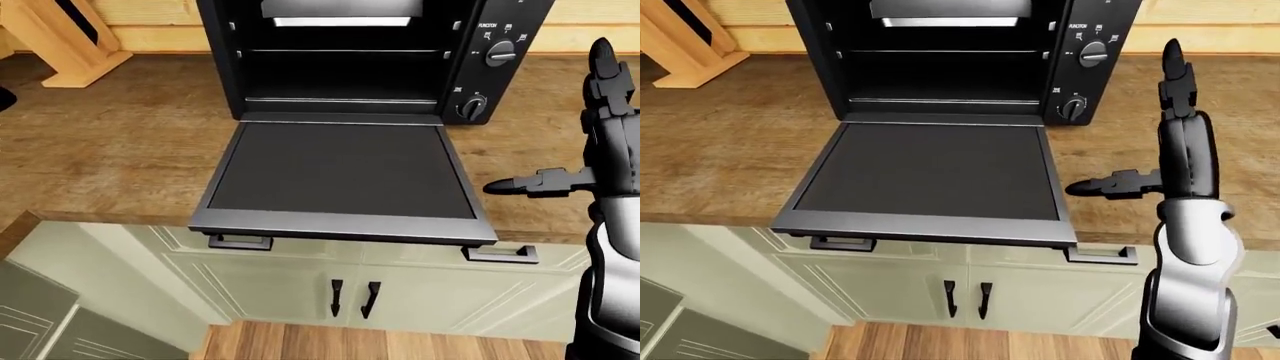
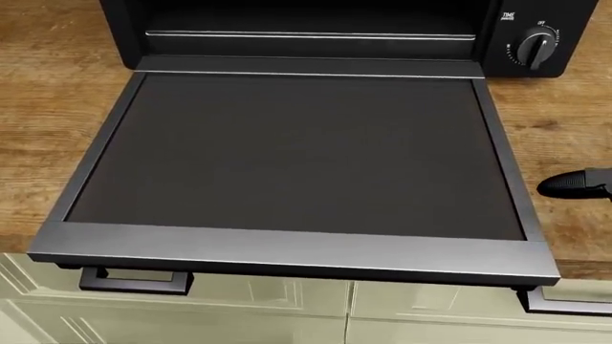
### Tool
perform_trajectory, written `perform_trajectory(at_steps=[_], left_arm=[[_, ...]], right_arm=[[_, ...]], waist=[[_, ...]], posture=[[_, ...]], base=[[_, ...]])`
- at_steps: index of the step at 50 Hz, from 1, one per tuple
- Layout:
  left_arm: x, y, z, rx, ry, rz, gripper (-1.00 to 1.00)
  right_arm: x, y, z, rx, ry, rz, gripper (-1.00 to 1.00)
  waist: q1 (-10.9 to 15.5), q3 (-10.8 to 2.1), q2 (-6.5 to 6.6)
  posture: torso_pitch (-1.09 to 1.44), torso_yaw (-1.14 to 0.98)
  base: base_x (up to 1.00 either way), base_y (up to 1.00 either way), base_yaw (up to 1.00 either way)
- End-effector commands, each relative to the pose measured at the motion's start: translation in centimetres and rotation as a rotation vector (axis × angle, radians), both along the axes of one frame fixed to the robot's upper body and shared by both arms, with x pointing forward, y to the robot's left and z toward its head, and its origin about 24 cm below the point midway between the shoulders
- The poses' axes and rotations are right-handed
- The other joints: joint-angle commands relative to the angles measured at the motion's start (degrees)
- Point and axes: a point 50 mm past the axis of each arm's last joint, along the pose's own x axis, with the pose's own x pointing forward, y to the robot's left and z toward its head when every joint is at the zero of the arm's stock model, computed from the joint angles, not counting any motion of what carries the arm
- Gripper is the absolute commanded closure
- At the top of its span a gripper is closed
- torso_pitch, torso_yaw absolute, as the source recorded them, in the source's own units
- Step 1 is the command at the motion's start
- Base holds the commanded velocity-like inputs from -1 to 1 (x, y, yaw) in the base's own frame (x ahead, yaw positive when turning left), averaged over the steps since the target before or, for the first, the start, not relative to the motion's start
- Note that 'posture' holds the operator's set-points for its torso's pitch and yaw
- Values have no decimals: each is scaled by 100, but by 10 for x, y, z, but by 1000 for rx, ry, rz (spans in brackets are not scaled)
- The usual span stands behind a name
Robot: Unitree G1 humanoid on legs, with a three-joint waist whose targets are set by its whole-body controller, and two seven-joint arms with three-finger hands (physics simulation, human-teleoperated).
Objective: Close the toaster oven door.
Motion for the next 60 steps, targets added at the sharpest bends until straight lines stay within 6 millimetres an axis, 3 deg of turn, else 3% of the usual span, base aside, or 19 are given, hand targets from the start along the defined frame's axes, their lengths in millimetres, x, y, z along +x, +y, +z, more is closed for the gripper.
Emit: perform_trajectory(at_steps=[1,24,41,60], left_arm=[[-9,-3,19,50,-78,9,-100],[-9,-3,19,46,-79,4,-100],[-9,-3,17,47,-76,2,-100],[-9,-3,17,47,-75,-1,-100]], right_arm=[[-6,2,15,-39,-74,6,-100],[-7,11,10,-26,-38,70,-100],[-3,-9,24,-60,-90,-46,-100],[0,-13,0,-125,-63,-62,-100]], waist=[[-3,-119,21],[-10,-131,32],[-5,-125,15],[-7,-121,19]], posture=[[0,0],[0,0],[0,0],[0,0]], base=[[0,0,0],[0,0,0],[0,0,0],[0,0,0]])
